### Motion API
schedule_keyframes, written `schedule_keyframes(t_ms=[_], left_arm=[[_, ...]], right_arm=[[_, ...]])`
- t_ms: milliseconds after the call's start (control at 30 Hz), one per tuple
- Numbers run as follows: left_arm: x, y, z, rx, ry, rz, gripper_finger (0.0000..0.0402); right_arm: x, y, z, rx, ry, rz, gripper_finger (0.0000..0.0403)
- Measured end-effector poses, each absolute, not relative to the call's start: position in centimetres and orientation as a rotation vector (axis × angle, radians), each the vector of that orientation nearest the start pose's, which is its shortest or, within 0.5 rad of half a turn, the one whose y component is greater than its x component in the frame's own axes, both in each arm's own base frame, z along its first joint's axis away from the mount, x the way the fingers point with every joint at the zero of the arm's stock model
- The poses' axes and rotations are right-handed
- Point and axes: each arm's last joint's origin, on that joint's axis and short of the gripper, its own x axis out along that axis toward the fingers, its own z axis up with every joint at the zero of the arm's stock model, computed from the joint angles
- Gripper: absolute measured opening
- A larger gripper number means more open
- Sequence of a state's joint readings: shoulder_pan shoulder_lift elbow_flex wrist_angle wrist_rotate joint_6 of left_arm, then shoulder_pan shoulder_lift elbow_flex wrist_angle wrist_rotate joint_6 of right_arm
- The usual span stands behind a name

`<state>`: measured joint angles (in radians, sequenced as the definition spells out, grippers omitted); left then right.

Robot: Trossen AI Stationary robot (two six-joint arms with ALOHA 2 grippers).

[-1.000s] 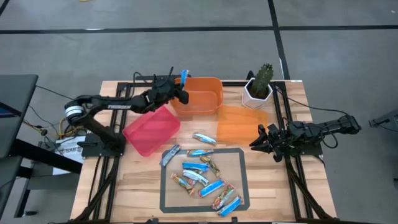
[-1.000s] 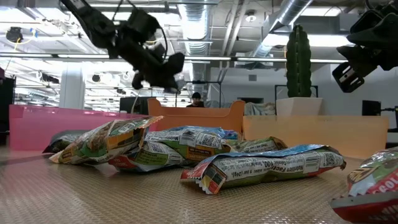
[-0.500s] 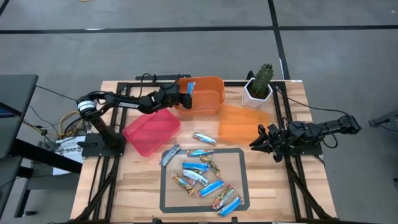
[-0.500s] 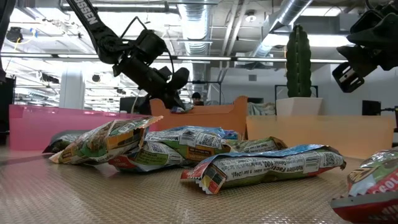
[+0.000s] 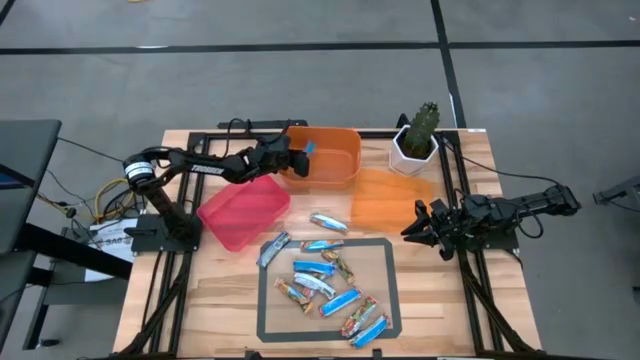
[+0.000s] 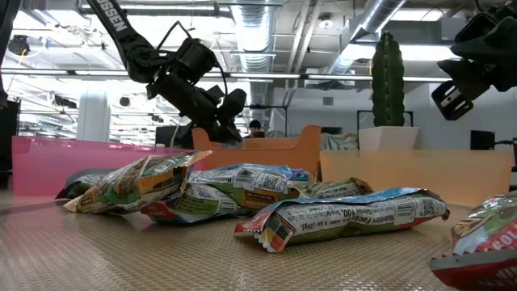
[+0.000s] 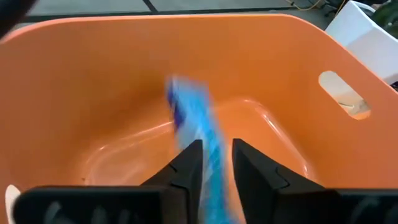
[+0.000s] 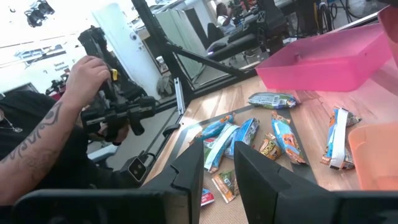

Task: Pick and place Granola Bars by type
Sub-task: Put the top right blue granola bar into the orange bin, then put the top blue granola bar into the orange bin

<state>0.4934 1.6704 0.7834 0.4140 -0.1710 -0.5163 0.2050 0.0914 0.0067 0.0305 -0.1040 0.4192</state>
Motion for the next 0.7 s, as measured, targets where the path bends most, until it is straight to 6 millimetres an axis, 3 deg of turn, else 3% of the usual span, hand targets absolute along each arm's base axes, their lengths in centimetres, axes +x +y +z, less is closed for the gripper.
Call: schedule_keyframes(t_ms=[167, 367, 700], left_arm=[[29.1, 16.2, 17.1, -0.564, 0.294, 0.762, 0.0122], [29.8, 16.0, 17.7, -0.511, 0.298, 0.728, 0.0133], [30.8, 14.1, 21.4, -0.315, 0.278, 0.689, 0.0133]], right_arm=[[10.0, 2.4, 16.1, 0.413, 0.118, 0.293, 0.0082], [10.0, 2.4, 16.1, 0.413, 0.119, 0.293, 0.0082], [10.0, 2.4, 16.1, 0.413, 0.118, 0.293, 0.0082]])
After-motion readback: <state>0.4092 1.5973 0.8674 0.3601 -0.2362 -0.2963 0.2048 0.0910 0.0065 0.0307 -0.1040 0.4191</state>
